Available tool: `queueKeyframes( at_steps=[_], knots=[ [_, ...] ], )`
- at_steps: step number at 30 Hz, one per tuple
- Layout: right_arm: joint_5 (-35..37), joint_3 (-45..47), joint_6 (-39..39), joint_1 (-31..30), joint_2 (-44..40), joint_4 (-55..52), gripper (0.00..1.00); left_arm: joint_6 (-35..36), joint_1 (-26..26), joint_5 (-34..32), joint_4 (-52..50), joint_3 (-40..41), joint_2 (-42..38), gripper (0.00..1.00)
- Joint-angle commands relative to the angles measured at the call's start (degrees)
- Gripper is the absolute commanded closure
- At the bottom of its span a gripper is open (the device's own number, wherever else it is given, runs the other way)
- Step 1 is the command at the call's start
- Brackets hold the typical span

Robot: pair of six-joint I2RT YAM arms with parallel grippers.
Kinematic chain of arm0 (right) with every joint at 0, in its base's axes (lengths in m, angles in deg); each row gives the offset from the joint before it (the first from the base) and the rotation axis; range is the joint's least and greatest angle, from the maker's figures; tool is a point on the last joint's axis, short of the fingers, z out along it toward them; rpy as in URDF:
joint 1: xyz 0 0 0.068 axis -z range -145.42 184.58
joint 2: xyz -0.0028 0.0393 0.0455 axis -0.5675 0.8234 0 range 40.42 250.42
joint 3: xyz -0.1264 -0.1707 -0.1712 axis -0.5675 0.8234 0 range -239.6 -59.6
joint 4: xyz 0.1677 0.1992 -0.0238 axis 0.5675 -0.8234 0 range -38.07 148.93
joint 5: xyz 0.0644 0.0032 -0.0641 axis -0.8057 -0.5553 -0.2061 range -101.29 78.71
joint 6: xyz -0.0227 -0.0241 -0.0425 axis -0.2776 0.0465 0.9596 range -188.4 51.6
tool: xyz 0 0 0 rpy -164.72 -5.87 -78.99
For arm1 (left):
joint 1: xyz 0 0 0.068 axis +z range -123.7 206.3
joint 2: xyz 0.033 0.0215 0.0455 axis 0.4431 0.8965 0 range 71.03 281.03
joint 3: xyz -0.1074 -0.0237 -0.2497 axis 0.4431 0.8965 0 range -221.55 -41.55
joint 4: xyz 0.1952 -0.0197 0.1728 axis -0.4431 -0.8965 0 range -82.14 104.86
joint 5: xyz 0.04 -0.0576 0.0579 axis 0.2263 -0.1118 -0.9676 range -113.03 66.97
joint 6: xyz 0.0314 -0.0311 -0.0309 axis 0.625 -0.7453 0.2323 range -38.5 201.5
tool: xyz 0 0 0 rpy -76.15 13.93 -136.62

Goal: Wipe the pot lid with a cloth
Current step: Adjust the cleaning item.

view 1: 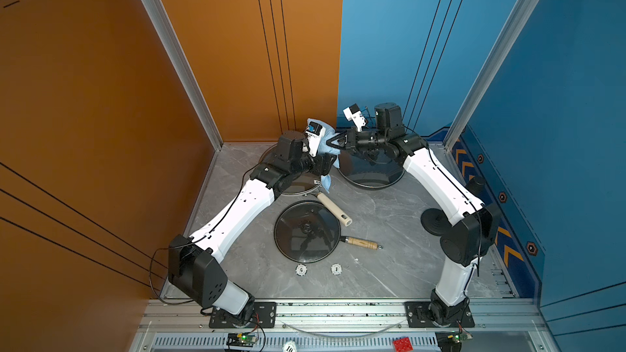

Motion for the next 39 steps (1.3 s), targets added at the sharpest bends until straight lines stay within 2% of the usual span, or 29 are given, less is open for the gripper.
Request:
queueKeyframes(
  at_steps=[1, 5, 8, 10, 16, 27, 30, 32, 35, 39],
  knots=[
    [-0.26, 0.33, 1.69, -0.03, -2.16, -2.93, 0.92, -0.17, 0.81, 0.17, 2.43, 1.01, -1.22, 0.33],
    [3.45, 0.69, 2.34, 0.07, -2.24, -3.96, 0.93, -0.72, 0.82, -0.51, 2.43, 1.30, -2.69, 0.34],
    [4.89, 0.53, 2.38, 0.17, -2.25, -3.87, 0.94, -0.88, 0.81, -1.43, 4.52, 2.34, -4.26, 0.24],
    [5.30, 0.36, 2.43, 0.18, -2.16, -3.79, 0.94, -0.88, 0.95, -1.77, 4.72, 2.79, -5.05, 0.24],
    [4.54, -0.17, 1.98, 0.05, -1.57, -3.57, 0.94, -2.20, 1.89, -1.34, 5.50, 3.35, -5.94, 0.44],
    [3.28, -0.80, 1.02, -1.48, -1.06, -1.51, 0.92, -4.27, 2.72, 1.53, 8.54, 2.88, -4.23, 0.70],
    [5.19, -0.49, 0.76, -1.25, -1.54, -1.26, 0.81, -4.69, 2.87, 1.40, 8.96, 2.91, -4.17, 0.78],
    [7.09, 0.41, 0.29, -0.59, -2.26, -0.09, 0.70, -5.50, 3.24, 0.93, 9.73, 3.63, -4.45, 0.79],
    [10.10, 1.94, -1.56, 0.97, -3.39, 3.65, 0.63, -7.50, 4.33, 0.75, 11.24, 4.94, -5.26, 0.82],
    [19.45, 3.62, -0.97, 3.54, -5.56, 5.38, 0.53, -8.97, 5.61, 0.46, 11.04, 5.81, -6.30, 0.83]
  ],
)
